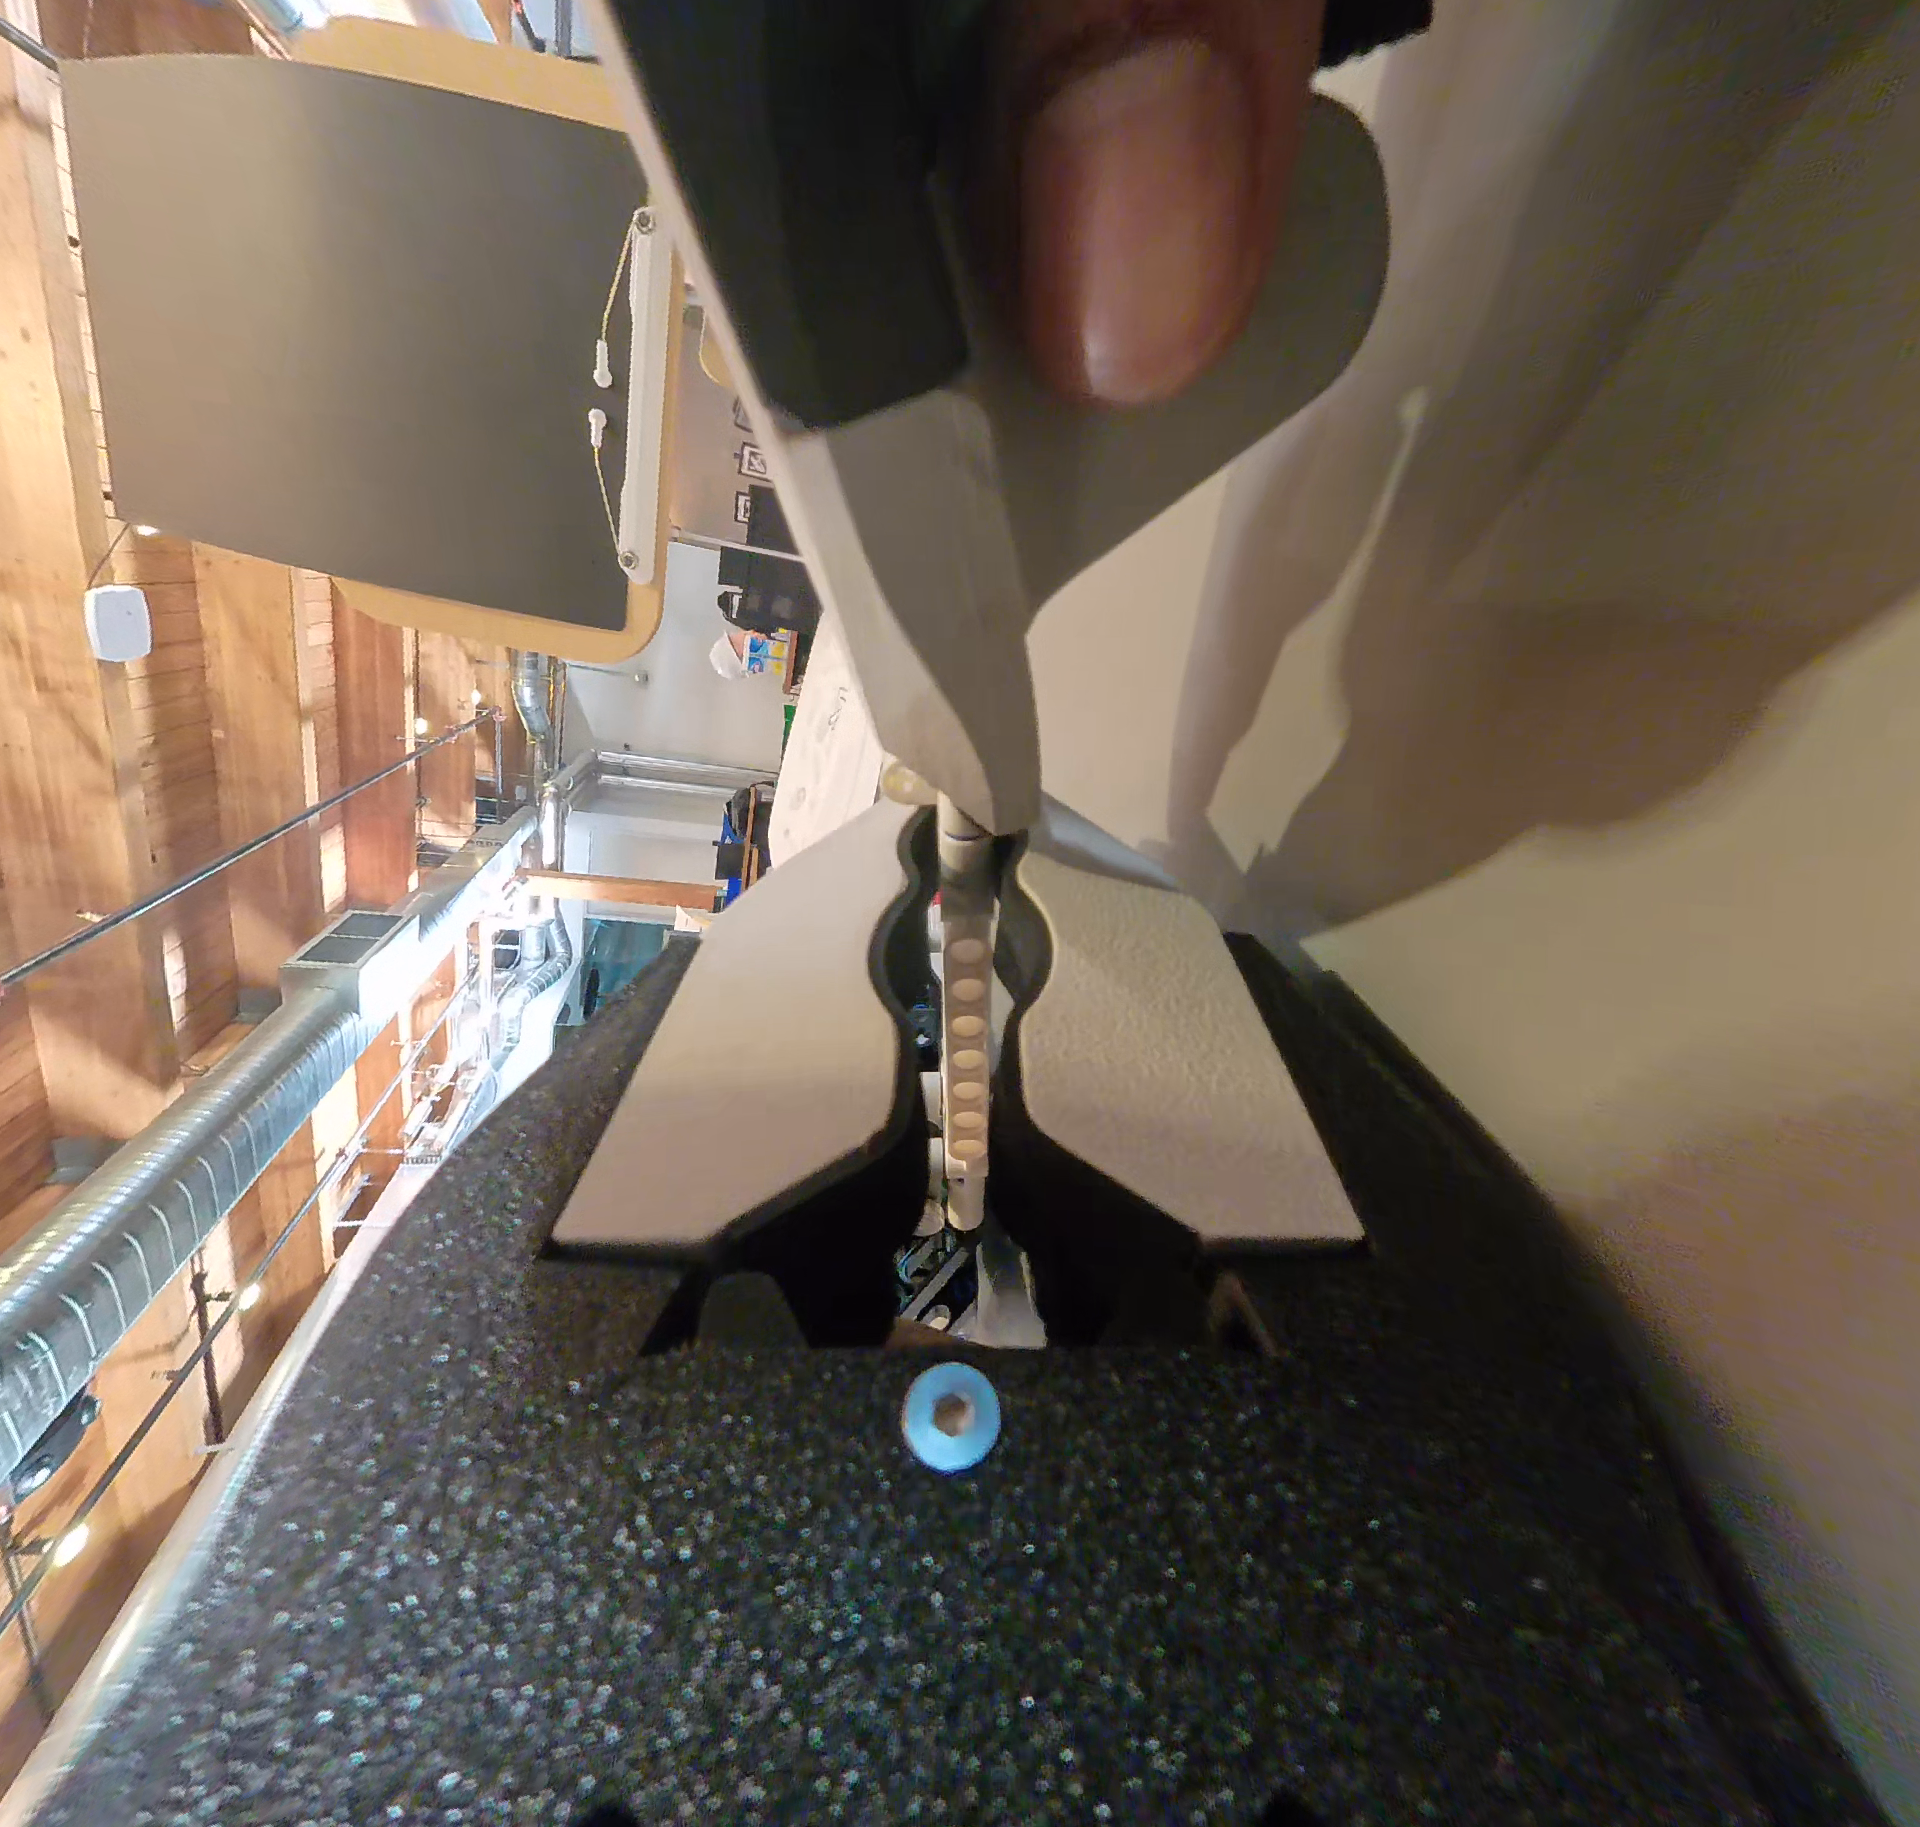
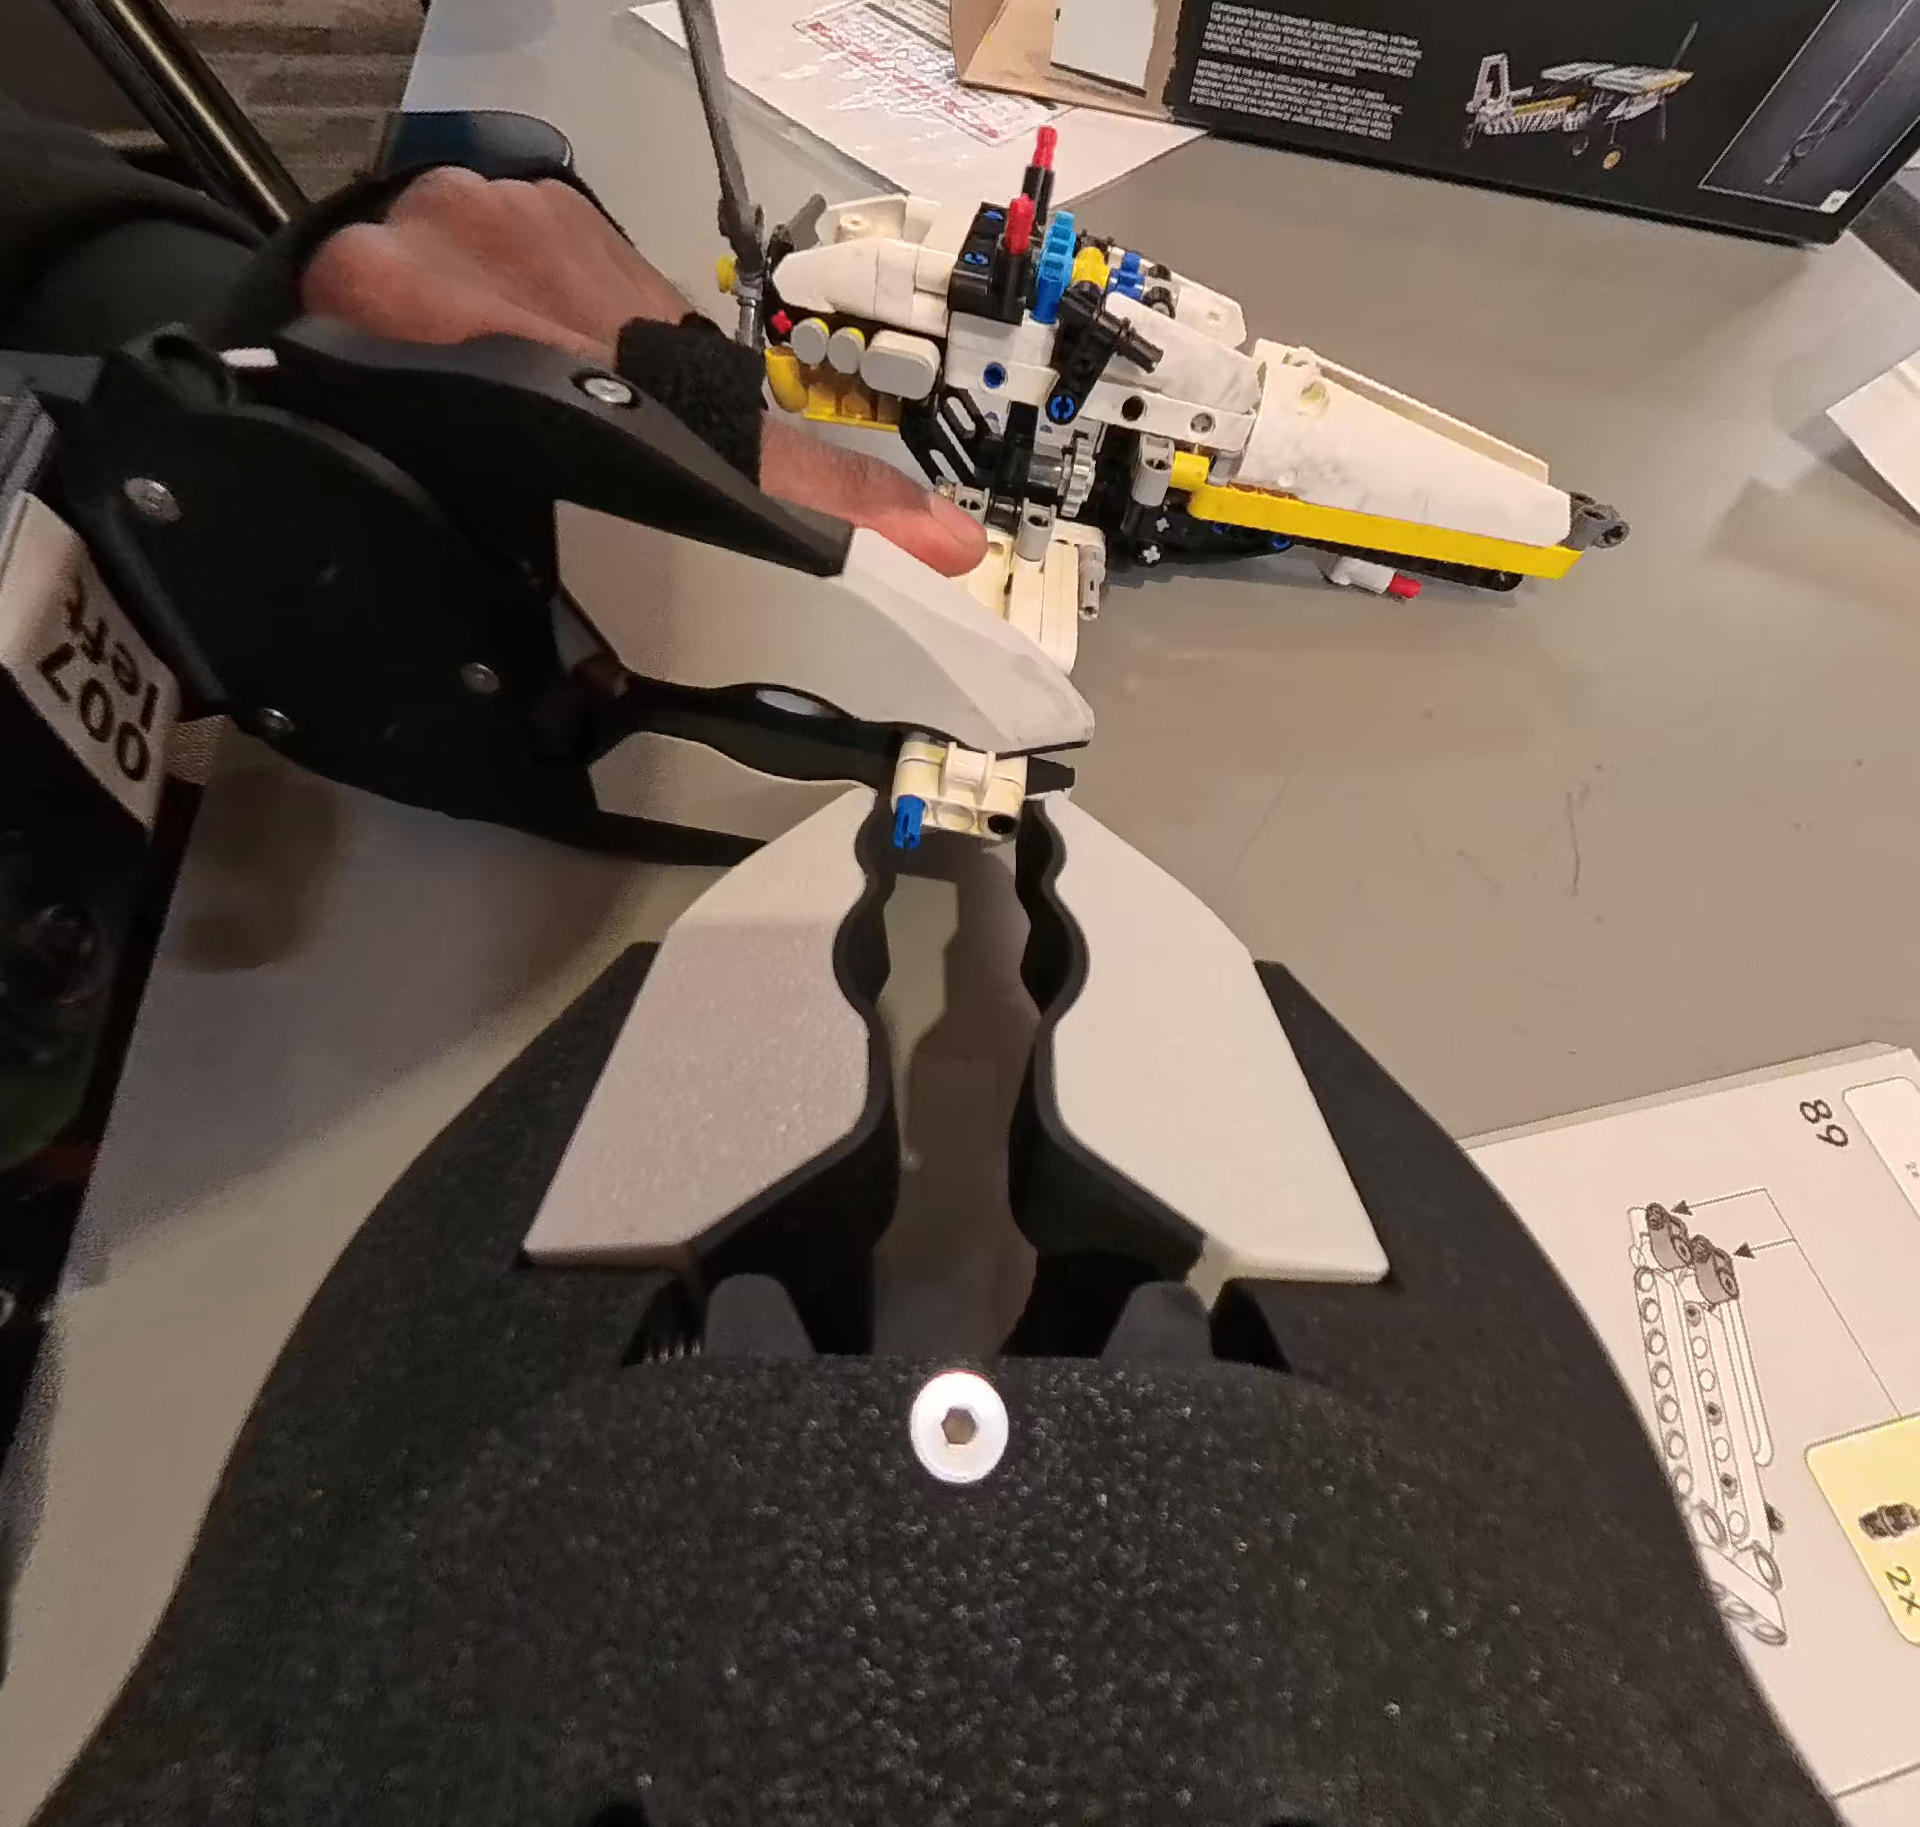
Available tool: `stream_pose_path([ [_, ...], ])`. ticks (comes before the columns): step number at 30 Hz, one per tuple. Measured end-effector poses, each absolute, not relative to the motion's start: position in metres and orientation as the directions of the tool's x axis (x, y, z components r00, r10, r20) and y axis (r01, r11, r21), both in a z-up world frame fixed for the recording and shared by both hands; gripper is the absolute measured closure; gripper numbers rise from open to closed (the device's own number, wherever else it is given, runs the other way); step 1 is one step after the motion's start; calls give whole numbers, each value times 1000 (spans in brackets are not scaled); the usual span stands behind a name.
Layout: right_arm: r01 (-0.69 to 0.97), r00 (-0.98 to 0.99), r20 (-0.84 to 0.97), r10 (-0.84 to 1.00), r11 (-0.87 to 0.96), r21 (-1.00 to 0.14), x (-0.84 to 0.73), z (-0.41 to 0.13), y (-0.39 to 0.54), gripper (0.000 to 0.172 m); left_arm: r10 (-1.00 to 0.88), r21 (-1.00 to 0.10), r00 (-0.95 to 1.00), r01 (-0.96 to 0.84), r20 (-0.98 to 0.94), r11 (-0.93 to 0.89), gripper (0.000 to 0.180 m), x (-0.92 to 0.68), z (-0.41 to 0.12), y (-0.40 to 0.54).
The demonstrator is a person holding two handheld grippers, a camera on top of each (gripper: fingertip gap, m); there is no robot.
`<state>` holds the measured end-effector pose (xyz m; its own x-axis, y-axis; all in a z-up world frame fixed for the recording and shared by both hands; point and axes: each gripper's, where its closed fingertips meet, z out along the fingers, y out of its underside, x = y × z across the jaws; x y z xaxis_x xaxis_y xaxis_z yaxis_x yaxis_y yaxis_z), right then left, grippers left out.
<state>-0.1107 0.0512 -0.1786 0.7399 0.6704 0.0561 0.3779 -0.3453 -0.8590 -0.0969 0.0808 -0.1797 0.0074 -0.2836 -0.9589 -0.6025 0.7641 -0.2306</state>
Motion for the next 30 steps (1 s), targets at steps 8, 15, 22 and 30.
stream_pose_path([
  [8,416,776,151,612,-318,-852,-83,-178,44,149,-366,-302,72,-721,-928,624,170,-116,-183,120],
  [15,387,782,107,615,-343,-856,-76,-179,40,149,-357,-302,75,-711,-931,635,170,-110,-182,119],
  [22,369,780,86,620,-344,-864,-74,-177,39,149,-532,-310,-83,-734,-843,605,146,-109,-194,115],
  [30,475,729,259,633,-196,-858,-66,-170,36,148,-800,-590,-110,-618,-590,520,132,-108,-182,84],
])
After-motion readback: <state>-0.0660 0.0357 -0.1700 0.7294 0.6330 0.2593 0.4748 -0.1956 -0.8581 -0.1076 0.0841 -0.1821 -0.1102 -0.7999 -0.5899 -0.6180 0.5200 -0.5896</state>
